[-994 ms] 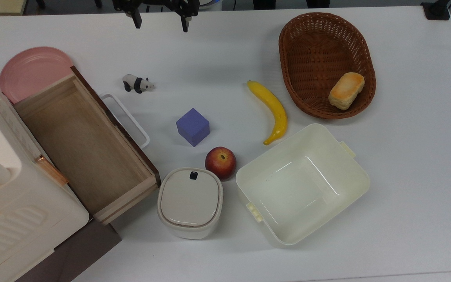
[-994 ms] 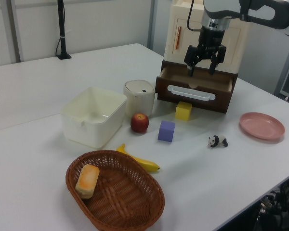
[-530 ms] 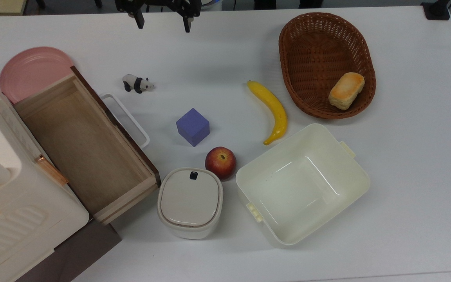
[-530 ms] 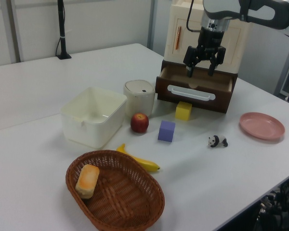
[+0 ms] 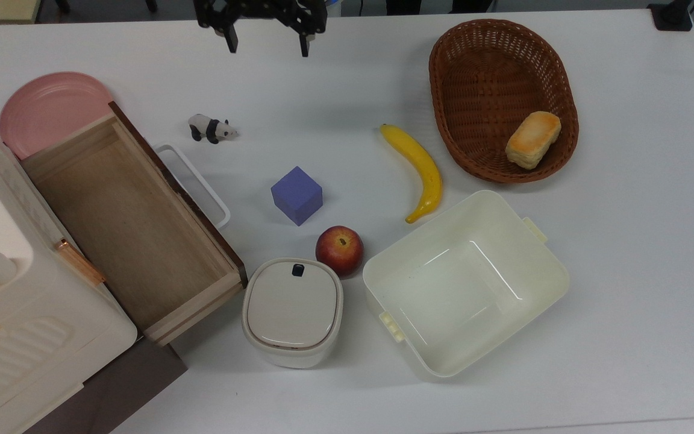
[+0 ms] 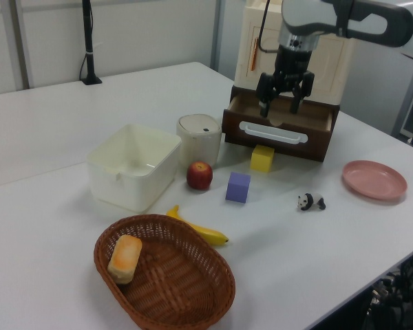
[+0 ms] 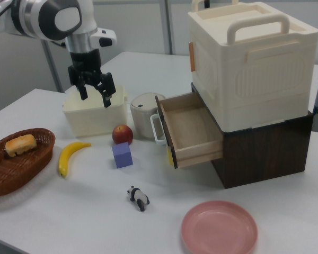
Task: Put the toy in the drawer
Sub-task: 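Move the open gripper over the panda toy and lower it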
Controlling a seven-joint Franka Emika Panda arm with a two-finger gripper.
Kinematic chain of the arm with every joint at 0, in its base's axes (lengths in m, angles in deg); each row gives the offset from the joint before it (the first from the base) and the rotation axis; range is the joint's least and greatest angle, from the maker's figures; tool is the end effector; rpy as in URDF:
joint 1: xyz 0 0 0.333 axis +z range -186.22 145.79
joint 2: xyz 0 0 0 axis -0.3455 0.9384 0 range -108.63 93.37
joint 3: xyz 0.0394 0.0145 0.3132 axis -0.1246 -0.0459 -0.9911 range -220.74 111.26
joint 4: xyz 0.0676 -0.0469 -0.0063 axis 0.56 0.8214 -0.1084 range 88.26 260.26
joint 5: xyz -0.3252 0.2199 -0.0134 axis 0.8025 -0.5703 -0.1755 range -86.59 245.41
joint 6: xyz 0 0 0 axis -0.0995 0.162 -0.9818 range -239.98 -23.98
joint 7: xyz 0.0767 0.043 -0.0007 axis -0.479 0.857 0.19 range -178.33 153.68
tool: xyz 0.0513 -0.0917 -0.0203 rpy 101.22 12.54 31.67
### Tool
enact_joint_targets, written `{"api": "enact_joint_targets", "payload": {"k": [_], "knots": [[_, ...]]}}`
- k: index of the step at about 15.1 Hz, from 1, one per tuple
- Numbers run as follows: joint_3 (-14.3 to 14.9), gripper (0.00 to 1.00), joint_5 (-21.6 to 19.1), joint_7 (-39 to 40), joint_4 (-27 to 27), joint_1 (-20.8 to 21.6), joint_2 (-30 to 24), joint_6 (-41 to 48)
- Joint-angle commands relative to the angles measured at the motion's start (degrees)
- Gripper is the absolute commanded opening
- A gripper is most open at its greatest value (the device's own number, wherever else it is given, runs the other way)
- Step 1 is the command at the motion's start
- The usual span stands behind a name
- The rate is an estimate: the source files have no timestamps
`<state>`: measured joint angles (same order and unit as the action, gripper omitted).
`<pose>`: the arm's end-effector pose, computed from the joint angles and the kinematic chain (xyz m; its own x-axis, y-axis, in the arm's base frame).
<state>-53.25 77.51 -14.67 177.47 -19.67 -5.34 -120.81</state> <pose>0.5738 -0.0060 0.5843 0.9982 -0.0606 0.0043 -0.0604 -0.9977 -0.0322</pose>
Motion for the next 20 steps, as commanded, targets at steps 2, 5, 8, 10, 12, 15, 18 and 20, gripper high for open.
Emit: {"api": "enact_joint_targets", "payload": {"k": [2,5,8,10,12,15,18,20], "knots": [[-4.3,1.00,5.3,23.3,4.9,-3.7,-1.4,-2.1],[-11.7,1.00,5.5,44.2,7.1,-13.6,-1.8,-2.0],[-17.6,1.00,6.4,50.9,7.5,-21.2,-1.5,-2.3],[-21.2,1.00,7.0,51.3,9.6,-23.8,-1.9,-2.3],[-23.8,1.00,9.7,51.1,12.5,-24.8,-1.9,-2.7],[-25.1,1.00,11.1,50.8,15.5,-25.7,-1.9,-5.6],[-25.0,1.00,16.2,50.7,16.0,-25.7,1.2,-7.4],[-25.0,1.00,19.4,50.7,15.9,-26.2,3.7,-8.7]]}}
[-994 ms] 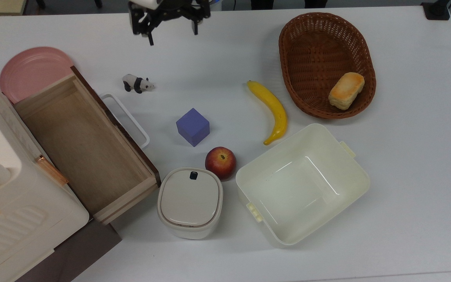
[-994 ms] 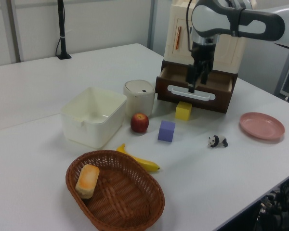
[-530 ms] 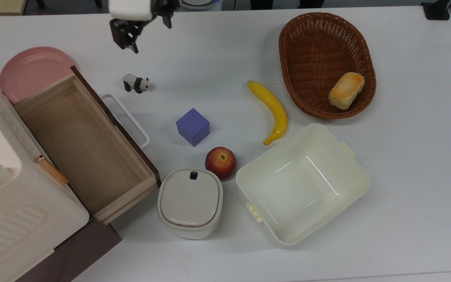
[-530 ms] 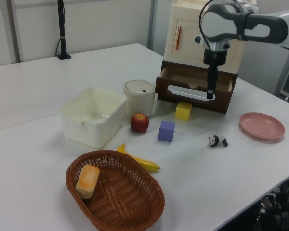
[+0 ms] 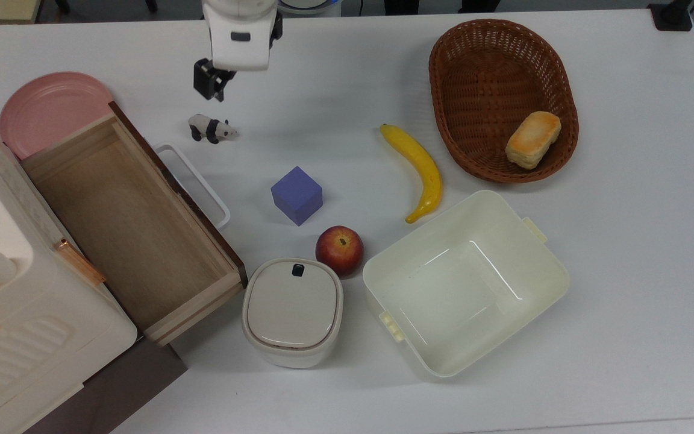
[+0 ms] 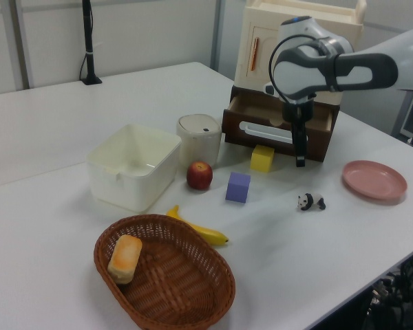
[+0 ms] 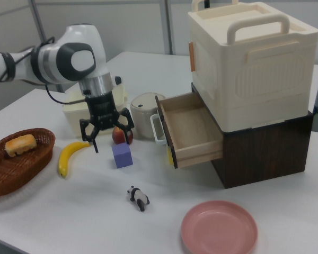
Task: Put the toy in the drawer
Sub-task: 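Move the open gripper over the panda toy and lower it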
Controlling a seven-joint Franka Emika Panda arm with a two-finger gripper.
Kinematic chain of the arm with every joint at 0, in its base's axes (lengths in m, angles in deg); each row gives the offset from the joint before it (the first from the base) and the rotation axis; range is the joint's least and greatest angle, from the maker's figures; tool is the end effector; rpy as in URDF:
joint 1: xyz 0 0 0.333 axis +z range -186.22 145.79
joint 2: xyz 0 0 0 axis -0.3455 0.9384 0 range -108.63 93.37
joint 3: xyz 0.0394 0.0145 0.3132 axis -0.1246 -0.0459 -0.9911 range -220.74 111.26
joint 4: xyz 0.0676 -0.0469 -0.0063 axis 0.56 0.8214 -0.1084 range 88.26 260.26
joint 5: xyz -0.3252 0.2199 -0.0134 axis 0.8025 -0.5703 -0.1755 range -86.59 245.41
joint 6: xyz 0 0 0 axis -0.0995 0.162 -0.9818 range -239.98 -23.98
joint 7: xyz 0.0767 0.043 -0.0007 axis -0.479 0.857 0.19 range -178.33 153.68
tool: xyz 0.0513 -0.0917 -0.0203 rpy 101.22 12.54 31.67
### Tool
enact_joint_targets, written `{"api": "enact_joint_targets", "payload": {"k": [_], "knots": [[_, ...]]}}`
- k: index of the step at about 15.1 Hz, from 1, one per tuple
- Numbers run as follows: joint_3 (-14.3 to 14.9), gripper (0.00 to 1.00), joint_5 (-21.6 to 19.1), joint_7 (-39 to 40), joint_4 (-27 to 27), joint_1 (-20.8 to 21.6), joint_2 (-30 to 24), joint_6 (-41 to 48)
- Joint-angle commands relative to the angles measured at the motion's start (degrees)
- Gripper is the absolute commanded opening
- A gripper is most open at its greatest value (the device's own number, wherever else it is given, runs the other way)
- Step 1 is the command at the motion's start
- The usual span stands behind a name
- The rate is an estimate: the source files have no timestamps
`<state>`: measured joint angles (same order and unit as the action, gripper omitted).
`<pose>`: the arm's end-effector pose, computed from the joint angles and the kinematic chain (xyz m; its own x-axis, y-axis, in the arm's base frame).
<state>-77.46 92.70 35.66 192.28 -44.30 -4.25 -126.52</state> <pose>0.5566 -0.0367 0.4640 0.6153 0.7452 -0.2570 0.7714 -0.6364 0.0017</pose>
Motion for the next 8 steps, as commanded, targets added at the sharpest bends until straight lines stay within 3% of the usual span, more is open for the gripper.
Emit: {"api": "enact_joint_targets", "payload": {"k": [1,8], "knots": [[-0.8,1.00,6.2,0.4,1.1,-2.9,4.0,-3.7],[-0.6,1.00,7.0,-0.3,0.8,-4.5,6.9,-5.4]]}}
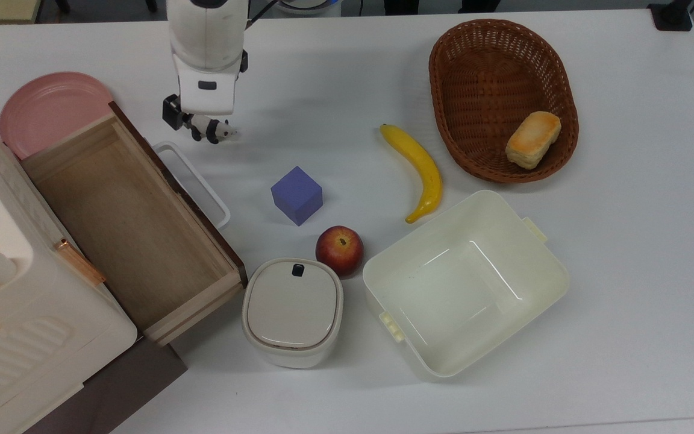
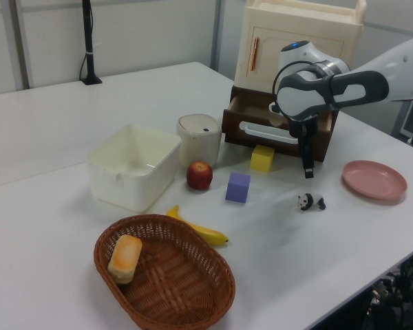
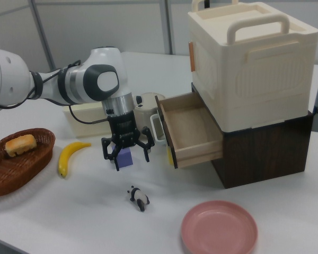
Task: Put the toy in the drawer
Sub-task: 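Move the open gripper over the panda toy and lower it, then close the gripper on the panda toy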
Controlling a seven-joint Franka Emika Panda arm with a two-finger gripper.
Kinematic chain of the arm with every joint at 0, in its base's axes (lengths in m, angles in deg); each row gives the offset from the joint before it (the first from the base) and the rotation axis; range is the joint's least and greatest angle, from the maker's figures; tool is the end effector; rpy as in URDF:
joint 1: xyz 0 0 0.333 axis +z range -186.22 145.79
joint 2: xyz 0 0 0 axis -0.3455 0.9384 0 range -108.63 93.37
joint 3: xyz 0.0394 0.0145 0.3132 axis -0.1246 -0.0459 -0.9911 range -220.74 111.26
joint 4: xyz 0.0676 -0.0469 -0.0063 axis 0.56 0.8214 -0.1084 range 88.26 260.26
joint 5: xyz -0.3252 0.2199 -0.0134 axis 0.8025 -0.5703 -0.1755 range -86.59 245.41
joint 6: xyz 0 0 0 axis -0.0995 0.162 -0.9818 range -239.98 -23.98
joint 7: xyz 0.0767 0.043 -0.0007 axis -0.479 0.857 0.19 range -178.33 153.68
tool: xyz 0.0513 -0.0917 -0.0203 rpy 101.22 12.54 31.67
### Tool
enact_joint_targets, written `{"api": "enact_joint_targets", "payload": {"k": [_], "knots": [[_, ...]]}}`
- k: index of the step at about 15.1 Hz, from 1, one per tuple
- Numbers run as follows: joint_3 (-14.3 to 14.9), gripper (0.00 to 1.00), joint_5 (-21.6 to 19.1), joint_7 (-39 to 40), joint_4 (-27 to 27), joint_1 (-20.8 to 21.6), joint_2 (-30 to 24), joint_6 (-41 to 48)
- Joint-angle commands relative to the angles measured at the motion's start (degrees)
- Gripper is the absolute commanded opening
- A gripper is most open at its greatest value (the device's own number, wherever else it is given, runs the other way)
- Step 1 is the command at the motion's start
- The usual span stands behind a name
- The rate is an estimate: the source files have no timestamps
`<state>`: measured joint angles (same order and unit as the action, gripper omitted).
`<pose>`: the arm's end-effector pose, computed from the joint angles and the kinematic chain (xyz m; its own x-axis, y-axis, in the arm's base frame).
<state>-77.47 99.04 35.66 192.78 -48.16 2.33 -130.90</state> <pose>0.5710 -0.0868 0.4055 0.6070 0.7294 -0.3155 0.7684 -0.6400 -0.0011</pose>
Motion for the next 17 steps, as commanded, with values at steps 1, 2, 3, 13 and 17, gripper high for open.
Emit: {"api": "enact_joint_targets", "payload": {"k": [1,2,3,13,17], "knots": [[-0.5,1.00,0.7,-0.3,0.3,-0.6,0.6,-1.0],[-0.5,1.00,0.7,-0.3,0.3,-0.6,0.9,-1.0],[-0.5,1.00,0.9,-0.5,0.3,-0.6,1.3,-1.0],[-0.8,1.00,5.1,-3.1,1.4,-2.1,5.1,-2.4],[-0.8,1.00,6.4,-3.2,3.5,-1.7,4.8,-2.9]]}}
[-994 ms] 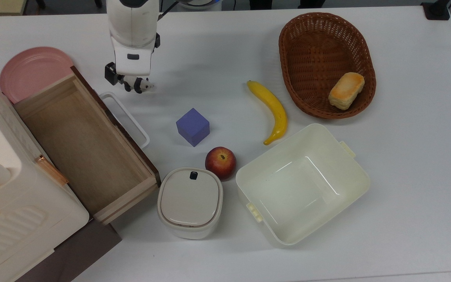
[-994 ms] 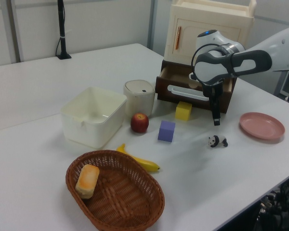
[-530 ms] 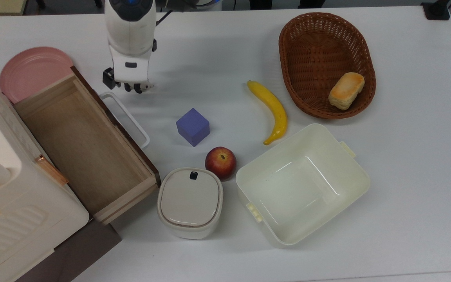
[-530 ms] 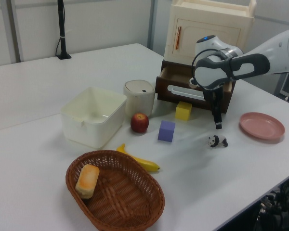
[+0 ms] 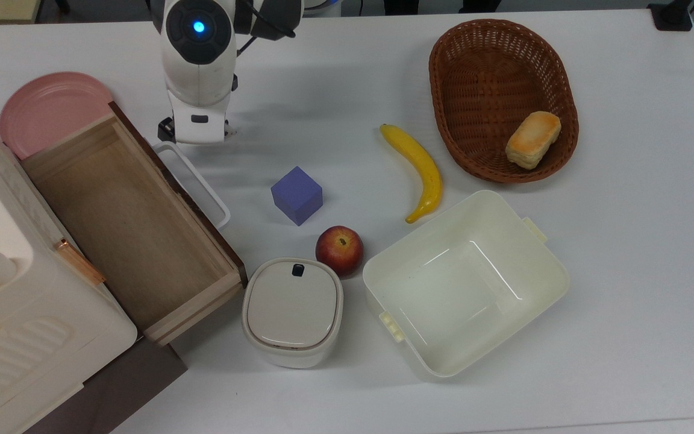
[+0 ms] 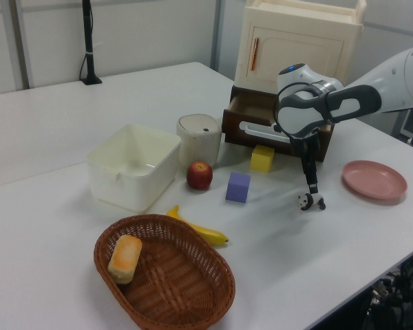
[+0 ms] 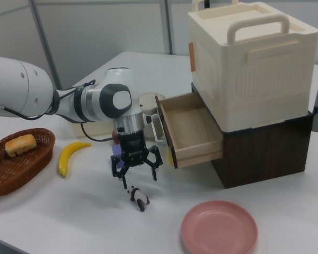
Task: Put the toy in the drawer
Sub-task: 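Close the gripper on the panda toy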
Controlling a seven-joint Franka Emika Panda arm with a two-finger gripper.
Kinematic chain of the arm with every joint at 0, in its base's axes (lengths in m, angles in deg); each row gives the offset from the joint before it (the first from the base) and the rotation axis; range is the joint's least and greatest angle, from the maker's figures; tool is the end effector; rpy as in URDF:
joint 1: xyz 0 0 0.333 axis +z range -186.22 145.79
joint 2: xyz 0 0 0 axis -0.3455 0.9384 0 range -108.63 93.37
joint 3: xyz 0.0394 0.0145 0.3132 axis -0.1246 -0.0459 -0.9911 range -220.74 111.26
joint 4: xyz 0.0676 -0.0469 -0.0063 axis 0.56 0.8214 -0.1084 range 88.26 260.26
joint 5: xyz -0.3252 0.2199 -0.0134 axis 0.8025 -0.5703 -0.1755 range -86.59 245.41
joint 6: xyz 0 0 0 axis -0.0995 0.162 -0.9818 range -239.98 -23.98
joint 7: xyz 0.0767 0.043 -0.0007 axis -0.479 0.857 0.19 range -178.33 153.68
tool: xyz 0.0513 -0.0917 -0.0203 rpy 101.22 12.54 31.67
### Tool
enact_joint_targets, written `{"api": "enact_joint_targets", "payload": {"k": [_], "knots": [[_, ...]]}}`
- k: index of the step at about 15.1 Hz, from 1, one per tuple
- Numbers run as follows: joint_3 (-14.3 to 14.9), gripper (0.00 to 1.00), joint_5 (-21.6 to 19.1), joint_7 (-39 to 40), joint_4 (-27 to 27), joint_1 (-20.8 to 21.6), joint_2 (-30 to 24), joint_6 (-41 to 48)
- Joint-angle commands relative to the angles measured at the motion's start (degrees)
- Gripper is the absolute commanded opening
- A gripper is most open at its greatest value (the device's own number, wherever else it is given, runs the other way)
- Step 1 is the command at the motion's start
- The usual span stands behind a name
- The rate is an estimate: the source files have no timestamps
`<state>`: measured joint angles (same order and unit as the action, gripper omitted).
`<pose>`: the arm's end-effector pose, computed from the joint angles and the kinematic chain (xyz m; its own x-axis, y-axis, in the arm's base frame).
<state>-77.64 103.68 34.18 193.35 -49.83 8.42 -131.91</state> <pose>0.5727 -0.1090 0.3455 0.5809 0.7195 -0.3806 0.7636 -0.6436 -0.0512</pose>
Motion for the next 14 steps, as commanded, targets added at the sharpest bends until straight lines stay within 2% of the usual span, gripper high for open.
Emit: {"api": "enact_joint_targets", "payload": {"k": [1,3,5,8,14], "knots": [[-0.7,1.00,1.7,-1.7,2.9,0.1,-1.5,-2.0],[-0.9,1.00,1.6,-3.5,2.6,0.0,-1.8,-3.2],[-1.0,1.00,1.8,-4.2,4.6,-0.1,-2.0,-4.1],[-1.2,1.00,4.5,-4.1,6.1,0.3,-2.0,-4.3],[-1.2,1.00,6.8,-4.1,7.0,0.8,-1.5,-4.3]]}}
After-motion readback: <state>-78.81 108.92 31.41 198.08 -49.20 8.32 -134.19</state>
